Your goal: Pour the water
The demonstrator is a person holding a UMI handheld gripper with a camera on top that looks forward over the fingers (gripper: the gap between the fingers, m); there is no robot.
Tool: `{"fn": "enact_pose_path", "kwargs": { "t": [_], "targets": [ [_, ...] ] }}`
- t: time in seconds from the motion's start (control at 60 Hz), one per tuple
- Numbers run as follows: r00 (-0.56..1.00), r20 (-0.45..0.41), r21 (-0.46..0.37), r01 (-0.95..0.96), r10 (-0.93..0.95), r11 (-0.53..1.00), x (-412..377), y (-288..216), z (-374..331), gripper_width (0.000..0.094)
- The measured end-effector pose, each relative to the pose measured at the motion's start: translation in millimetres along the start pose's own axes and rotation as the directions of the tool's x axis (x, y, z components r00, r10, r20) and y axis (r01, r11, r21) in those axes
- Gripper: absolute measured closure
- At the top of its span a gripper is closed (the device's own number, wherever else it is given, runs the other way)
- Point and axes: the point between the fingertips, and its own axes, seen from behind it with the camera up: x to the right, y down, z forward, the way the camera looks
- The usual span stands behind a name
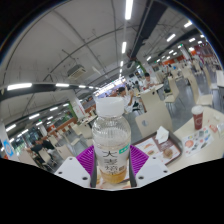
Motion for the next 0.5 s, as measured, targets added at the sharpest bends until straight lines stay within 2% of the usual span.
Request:
{"fn": "enact_pose_path", "kwargs": {
  "t": [0.083,0.217,0.333,0.5],
  "targets": [
    [0.978,-0.075,0.009,0.196,-0.195,0.980,52.0,-6.8,-0.3,0.0494],
    [0.912,-0.160,-0.077,0.370,-0.378,0.926,127.8,25.6,-2.0,0.0496],
    [0.892,-0.176,-0.155,0.393,-0.417,0.906,169.2,57.1,-0.4,0.0495],
    [0.889,-0.183,-0.224,0.378,-0.419,0.899,209.6,104.6,1.5,0.0495]
  ]
}}
